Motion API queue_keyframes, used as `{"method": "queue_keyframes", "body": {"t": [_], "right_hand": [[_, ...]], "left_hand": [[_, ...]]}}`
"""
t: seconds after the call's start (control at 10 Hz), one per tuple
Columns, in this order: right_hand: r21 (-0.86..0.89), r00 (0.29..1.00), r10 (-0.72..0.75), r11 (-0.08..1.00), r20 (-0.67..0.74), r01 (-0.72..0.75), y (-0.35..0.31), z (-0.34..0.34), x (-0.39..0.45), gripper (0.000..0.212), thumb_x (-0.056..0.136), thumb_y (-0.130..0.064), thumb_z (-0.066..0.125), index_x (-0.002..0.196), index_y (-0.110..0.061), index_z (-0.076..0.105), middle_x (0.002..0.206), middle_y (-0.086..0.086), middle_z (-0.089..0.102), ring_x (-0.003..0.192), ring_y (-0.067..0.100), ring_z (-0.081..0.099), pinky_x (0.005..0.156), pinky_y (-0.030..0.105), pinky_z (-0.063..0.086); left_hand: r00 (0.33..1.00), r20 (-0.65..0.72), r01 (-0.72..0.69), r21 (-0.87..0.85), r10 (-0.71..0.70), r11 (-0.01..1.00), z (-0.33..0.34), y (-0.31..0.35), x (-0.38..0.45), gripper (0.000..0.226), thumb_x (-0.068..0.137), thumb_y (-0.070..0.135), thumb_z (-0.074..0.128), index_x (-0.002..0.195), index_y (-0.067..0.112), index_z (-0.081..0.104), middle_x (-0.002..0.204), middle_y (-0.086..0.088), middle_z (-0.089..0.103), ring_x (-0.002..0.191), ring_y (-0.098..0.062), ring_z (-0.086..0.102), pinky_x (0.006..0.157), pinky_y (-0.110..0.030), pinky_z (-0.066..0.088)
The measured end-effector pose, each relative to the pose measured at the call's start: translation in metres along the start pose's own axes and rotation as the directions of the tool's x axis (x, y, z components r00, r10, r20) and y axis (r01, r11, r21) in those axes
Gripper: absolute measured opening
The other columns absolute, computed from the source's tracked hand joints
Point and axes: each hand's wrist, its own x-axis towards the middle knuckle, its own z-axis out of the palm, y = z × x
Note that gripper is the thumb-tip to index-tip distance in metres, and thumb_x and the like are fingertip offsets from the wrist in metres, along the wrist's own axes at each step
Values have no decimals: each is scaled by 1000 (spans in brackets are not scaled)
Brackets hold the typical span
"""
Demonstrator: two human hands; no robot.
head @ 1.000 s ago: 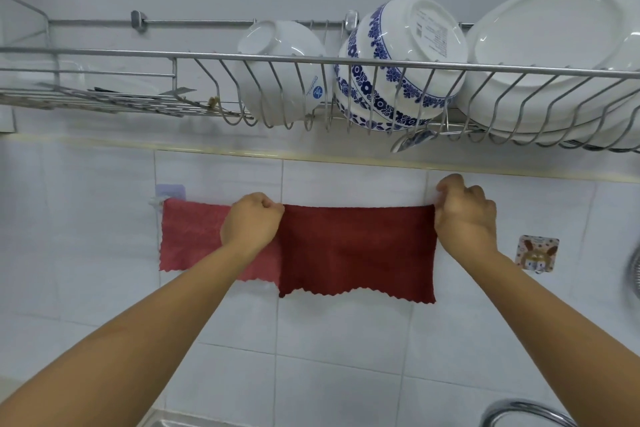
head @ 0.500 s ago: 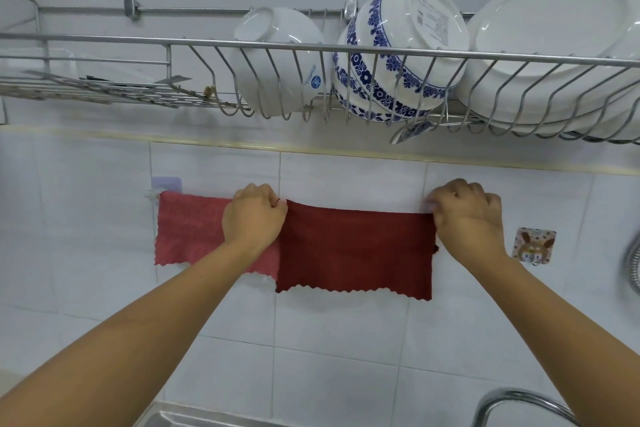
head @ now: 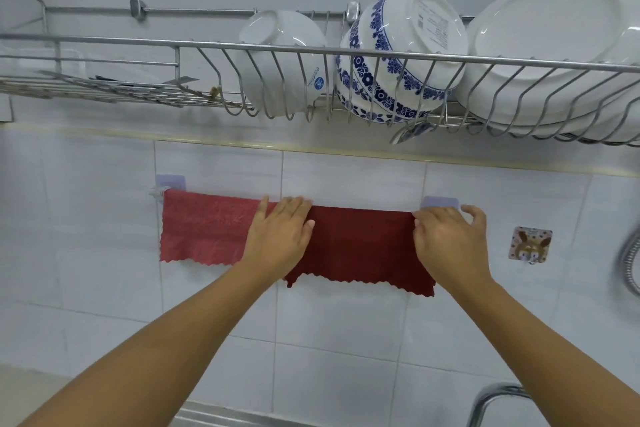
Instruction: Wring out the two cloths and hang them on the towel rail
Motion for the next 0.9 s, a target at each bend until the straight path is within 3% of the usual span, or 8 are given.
{"method": "queue_keyframes", "body": {"t": [0.2, 0.5, 0.7, 0.8, 0.9], "right_hand": [[41, 999, 18, 999, -45, -16, -12, 2, -6, 42, 91, -28, 35, 102, -14, 74, 104, 2, 75, 101, 17, 69, 106, 46, 23], [5, 1000, 13, 1000, -4, -13, -4, 4, -19, 53, 93, -32, 26, 119, -11, 67, 121, 5, 70, 118, 18, 61, 110, 50, 18], [84, 993, 74, 993, 91, -81, -17, -3, -17, 61, 93, -35, 18, 125, -11, 63, 130, 5, 64, 128, 22, 53, 110, 49, 28], [154, 987, 18, 987, 162, -44, -35, -19, -14, 52, 98, -33, 23, 141, -14, 47, 148, 3, 47, 139, 21, 38, 117, 45, 18], [251, 953, -118, 967, 279, 47, -68, -28, -13, 53, 101, -37, 30, 150, -17, 28, 159, 3, 24, 147, 21, 20, 119, 42, 12]], "left_hand": [[999, 34, -14, 37, 12, 999, 5, 2, -14, 72, 90, 48, -6, 154, 20, 13, 163, 1, 12, 150, -14, 7, 120, -46, -6], [987, 157, -37, 56, 28, 998, -9, -6, -7, 59, 102, 46, 9, 155, 21, 1, 164, 3, 2, 150, -12, 0, 120, -51, -7], [976, 212, -48, -20, 51, 999, -21, -12, -7, 60, 103, 44, 12, 155, 18, -1, 164, -1, -5, 150, -16, -7, 121, -47, -4], [986, 166, 2, 9, -3, 1000, -24, -19, -21, 59, 103, 43, 11, 155, 17, 1, 164, -2, -2, 151, -17, -5, 121, -46, -3], [967, 239, 96, 0, -93, 995, -25, -27, -41, 59, 103, 43, 11, 155, 16, 1, 164, -4, -1, 151, -19, -4, 121, -48, -2]]}}
